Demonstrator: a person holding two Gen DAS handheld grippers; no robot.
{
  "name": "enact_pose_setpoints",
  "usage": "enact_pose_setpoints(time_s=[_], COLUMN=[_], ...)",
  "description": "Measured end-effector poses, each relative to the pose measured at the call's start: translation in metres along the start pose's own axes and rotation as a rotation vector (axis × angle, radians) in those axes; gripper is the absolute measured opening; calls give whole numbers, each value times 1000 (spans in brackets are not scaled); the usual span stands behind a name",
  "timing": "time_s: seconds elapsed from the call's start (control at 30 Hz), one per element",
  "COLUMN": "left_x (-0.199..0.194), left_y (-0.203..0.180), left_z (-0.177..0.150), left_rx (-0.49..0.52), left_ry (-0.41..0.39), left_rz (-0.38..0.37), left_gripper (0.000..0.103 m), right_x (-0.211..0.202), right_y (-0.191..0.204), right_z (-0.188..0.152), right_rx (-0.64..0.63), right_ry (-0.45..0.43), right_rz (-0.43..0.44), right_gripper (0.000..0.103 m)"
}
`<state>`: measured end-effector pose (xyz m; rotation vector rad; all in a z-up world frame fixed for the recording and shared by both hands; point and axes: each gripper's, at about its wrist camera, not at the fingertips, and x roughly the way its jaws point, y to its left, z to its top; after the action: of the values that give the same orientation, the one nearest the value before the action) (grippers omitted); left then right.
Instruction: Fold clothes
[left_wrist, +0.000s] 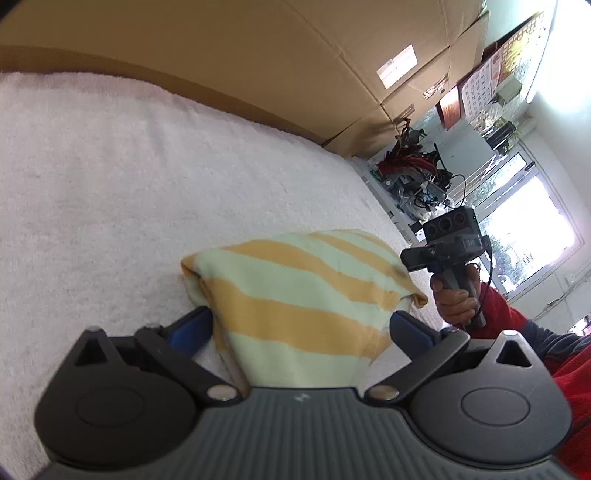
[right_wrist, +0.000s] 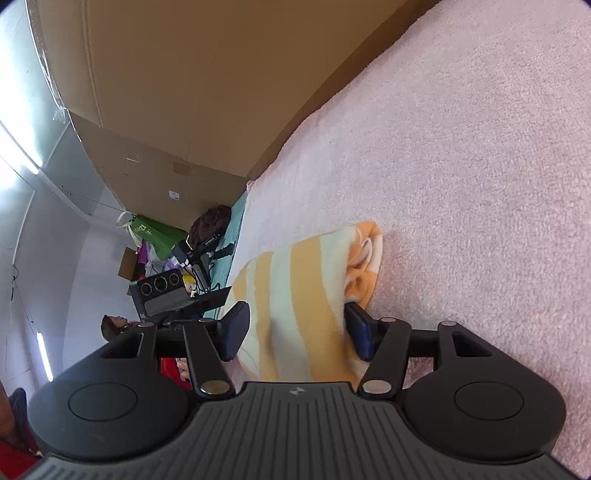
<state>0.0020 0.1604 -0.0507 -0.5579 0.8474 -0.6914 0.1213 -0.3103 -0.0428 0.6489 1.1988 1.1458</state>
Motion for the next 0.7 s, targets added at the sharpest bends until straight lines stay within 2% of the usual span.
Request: enact_pose_setpoints(time_s=[0.1, 0.27, 0.33, 0.37, 0.4, 0.47, 0.53, 0.57, 0.6, 0.7], left_x=[0, 5, 5, 5, 5, 9, 14, 13, 11, 5], left_y=[1, -5, -9, -11, -13, -25, -38, -36, -32, -25], left_z=[1, 2, -2, -4, -7, -16, -26, -25, -23, -20], left_rx=[-27, 14, 26, 32, 38, 97, 166, 146, 113, 57], left_ry=[-3, -2, -23, -35, -47, -79, -99, -105, -110, -134], left_rz=[-5, 14, 37, 50, 62, 124, 186, 180, 164, 140], left_gripper=[102, 102, 102, 101, 100, 89, 83, 78, 64, 50], right_x=[3, 10, 12, 12, 12, 13, 12, 11, 9, 6], right_y=[3, 8, 9, 7, 6, 9, 13, 14, 15, 22], right_z=[-2, -5, -7, -9, -11, -16, -20, -19, -19, -17], right_rx=[-19, -48, -48, -27, -11, -32, -49, -52, -54, -77], right_ry=[-17, -51, -68, -79, -89, -101, -114, -124, -133, -145], right_rz=[-23, -78, -95, -108, -120, -135, -146, -146, -144, -131], right_gripper=[56, 56, 48, 37, 32, 29, 28, 26, 26, 25])
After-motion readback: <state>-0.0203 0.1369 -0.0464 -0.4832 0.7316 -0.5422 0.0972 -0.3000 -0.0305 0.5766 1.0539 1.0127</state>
